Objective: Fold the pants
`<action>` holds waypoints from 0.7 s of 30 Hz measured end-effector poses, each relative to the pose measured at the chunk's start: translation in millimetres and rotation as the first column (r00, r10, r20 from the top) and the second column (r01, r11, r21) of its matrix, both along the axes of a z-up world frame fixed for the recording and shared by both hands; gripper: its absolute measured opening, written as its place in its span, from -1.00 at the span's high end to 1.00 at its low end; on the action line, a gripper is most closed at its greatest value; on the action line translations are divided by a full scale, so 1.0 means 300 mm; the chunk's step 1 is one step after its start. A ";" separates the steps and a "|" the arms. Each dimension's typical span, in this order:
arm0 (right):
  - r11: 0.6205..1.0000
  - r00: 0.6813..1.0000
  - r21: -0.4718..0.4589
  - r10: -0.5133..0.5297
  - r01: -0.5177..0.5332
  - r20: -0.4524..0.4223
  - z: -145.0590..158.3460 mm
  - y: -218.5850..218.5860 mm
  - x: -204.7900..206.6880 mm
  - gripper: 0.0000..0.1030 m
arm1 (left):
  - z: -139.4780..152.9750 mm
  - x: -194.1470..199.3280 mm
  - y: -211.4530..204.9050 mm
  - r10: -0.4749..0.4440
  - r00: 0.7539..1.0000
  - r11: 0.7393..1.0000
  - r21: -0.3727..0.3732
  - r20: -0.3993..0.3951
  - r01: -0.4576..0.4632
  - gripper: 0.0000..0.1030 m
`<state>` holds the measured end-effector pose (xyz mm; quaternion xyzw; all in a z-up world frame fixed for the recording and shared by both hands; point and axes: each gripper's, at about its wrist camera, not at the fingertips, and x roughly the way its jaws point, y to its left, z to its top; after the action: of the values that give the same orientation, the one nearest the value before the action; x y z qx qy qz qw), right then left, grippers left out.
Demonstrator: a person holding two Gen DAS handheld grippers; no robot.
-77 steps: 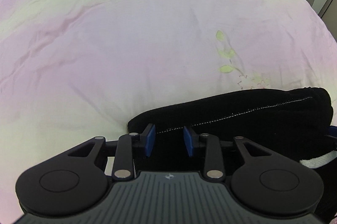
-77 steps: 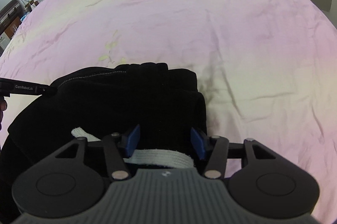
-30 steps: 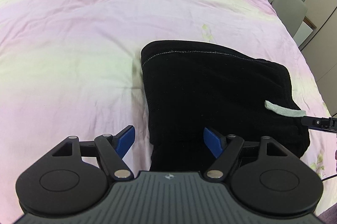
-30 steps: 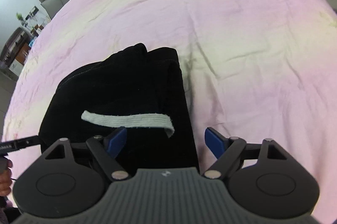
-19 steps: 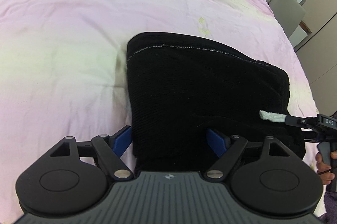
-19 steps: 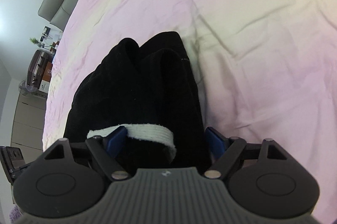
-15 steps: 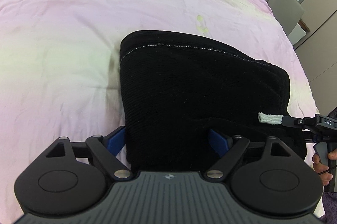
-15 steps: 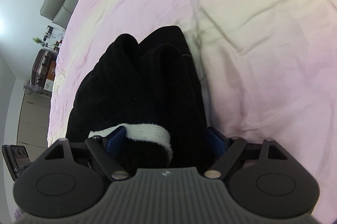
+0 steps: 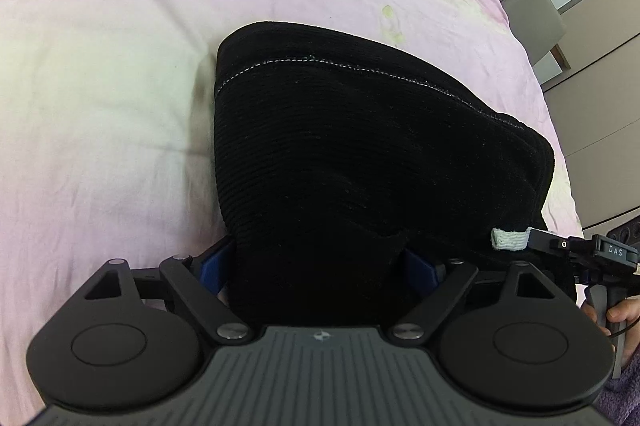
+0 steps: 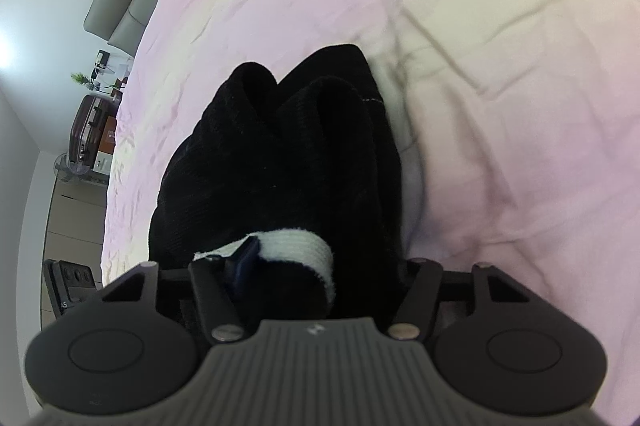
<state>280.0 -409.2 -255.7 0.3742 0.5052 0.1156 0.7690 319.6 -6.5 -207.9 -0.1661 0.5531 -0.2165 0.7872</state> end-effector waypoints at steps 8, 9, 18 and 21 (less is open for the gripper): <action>0.998 0.998 -0.061 0.020 -0.016 0.064 0.216 0.095 -0.010 0.14 | 0.148 -0.056 0.048 0.021 0.999 0.999 -0.030 0.046 -0.020 -0.14; 0.998 0.997 -0.065 0.028 -0.023 0.072 0.245 0.115 -0.012 0.14 | 0.177 -0.067 0.052 0.019 0.998 1.000 -0.025 0.059 -0.018 -0.12; 0.996 0.989 0.019 0.088 -0.091 0.118 0.388 0.400 -0.016 0.15 | 0.430 -0.157 0.321 0.013 0.987 0.999 0.047 0.157 -0.021 -0.10; 0.989 0.982 0.061 0.125 -0.135 0.139 0.400 0.580 0.015 0.15 | 0.496 -0.183 0.472 0.040 0.982 0.994 0.089 0.185 -0.057 -0.10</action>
<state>284.6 -235.4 -135.6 0.3584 0.4711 0.2083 0.7786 264.7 135.0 -59.1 -0.1216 0.4839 -0.1853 0.8466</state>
